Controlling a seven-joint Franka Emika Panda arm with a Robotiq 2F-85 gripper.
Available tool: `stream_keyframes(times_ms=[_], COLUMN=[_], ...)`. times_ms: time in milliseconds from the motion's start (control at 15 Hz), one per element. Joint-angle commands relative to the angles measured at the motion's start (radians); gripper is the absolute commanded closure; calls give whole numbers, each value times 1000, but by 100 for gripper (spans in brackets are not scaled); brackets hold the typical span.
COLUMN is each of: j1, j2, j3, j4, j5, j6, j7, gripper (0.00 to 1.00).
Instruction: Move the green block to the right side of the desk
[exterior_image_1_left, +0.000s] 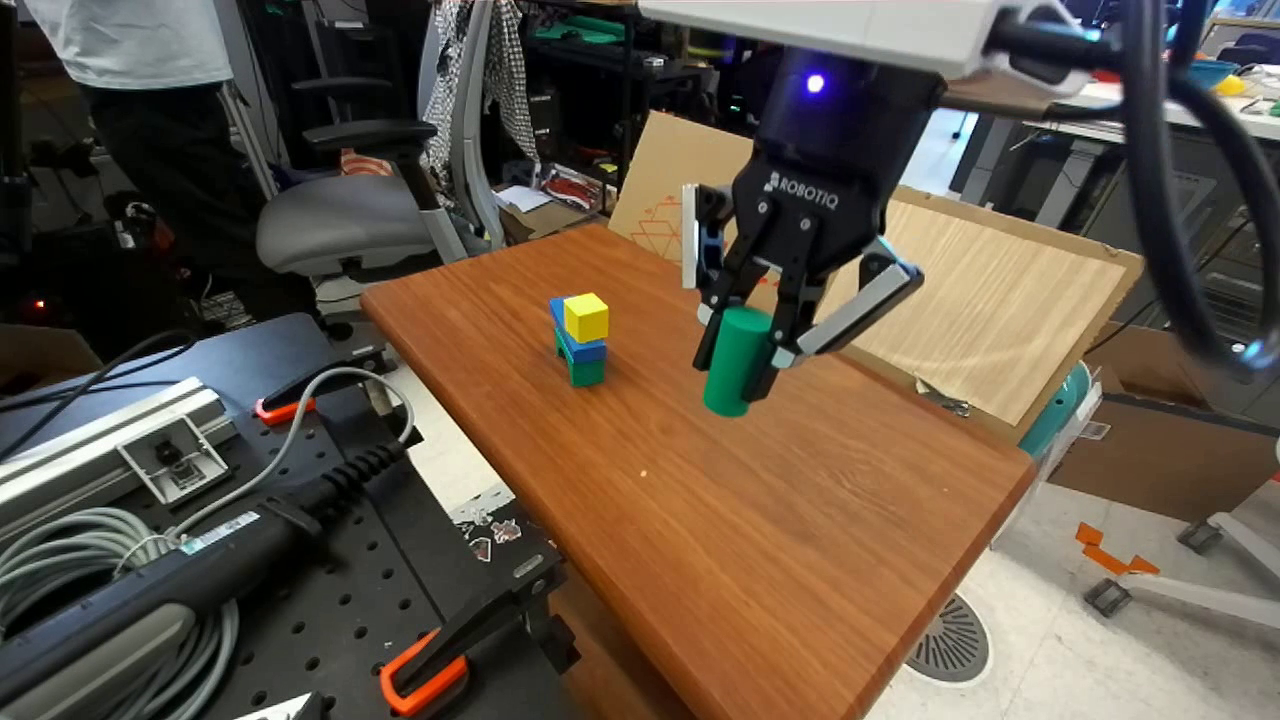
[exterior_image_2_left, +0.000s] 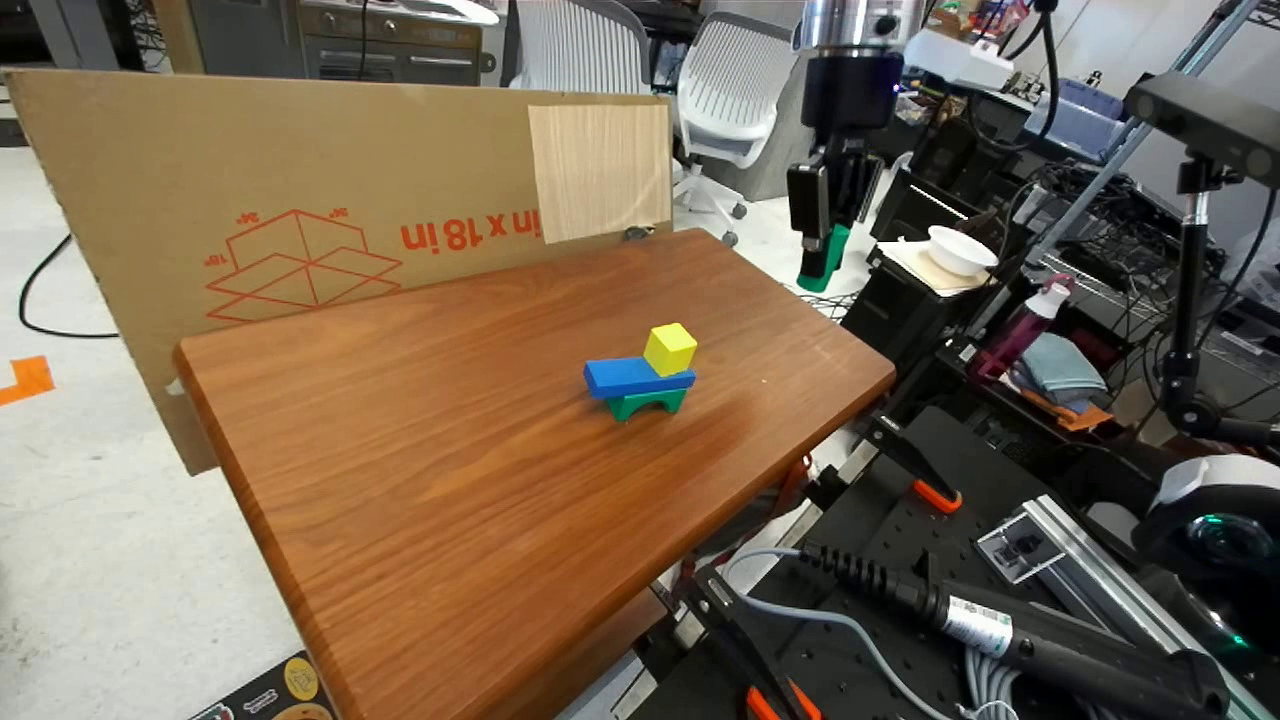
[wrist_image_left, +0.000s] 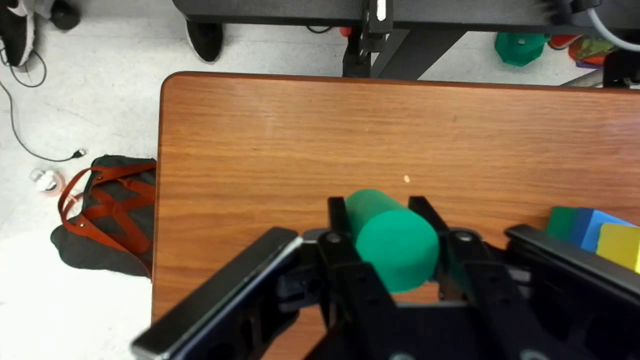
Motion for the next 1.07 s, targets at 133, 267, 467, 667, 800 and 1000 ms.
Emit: stream_keyframes(times_ms=[133,267,467,667,800,1000], j1=[-37,-41,-35,-36,-34,-30], j2=[133,176,218,231,233,224], j3=[-2,-3,-6,-3,-2,1], j4=[43,57,70,85,89,86], j5=[46,44,31,35,33,32], j6=[80,125,188,216,228,232], j7=[-13,-7,8,8,9,9], gripper=[91,91,91,91,91,34])
